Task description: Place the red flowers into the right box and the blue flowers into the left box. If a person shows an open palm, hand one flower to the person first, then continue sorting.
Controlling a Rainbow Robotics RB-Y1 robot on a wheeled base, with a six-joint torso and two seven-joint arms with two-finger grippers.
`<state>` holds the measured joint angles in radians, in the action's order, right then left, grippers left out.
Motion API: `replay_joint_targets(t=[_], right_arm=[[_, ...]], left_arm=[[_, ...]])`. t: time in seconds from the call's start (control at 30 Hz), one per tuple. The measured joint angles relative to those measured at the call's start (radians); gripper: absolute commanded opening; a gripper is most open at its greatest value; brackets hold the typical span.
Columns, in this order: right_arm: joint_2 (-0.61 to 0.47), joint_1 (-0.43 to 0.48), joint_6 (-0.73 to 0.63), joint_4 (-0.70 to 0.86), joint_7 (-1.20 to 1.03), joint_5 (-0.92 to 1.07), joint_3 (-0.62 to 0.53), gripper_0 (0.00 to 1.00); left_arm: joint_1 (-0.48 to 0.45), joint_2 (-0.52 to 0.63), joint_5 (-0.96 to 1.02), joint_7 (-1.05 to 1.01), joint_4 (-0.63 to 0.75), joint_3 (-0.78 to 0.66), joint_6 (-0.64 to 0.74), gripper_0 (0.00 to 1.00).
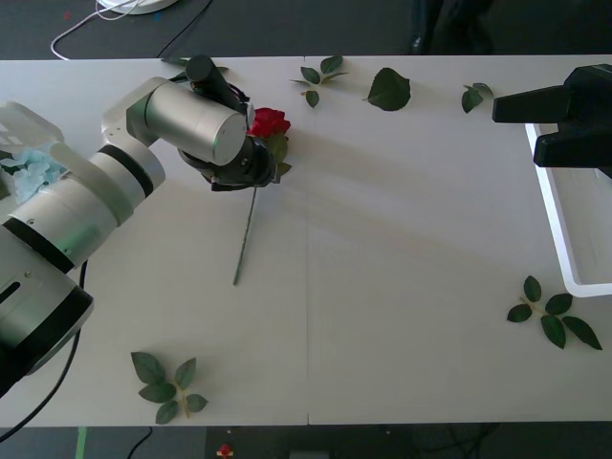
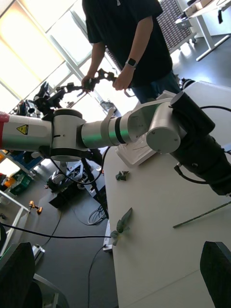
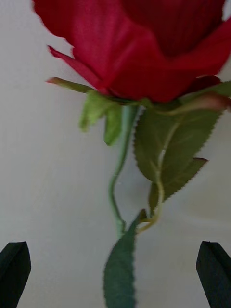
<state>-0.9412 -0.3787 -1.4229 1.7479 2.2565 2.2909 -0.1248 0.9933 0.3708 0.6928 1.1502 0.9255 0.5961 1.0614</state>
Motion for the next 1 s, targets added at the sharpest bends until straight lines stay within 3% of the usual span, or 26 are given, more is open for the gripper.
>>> replay_joint_targets(t=[1.0], right_arm=[[0.000, 0.000, 0.000, 0.000, 0.000, 0.000, 0.000, 1.00]], left_arm=[[-0.002, -0.014, -0.009, 0.000, -0.074, 0.031, -0.003, 1.00]])
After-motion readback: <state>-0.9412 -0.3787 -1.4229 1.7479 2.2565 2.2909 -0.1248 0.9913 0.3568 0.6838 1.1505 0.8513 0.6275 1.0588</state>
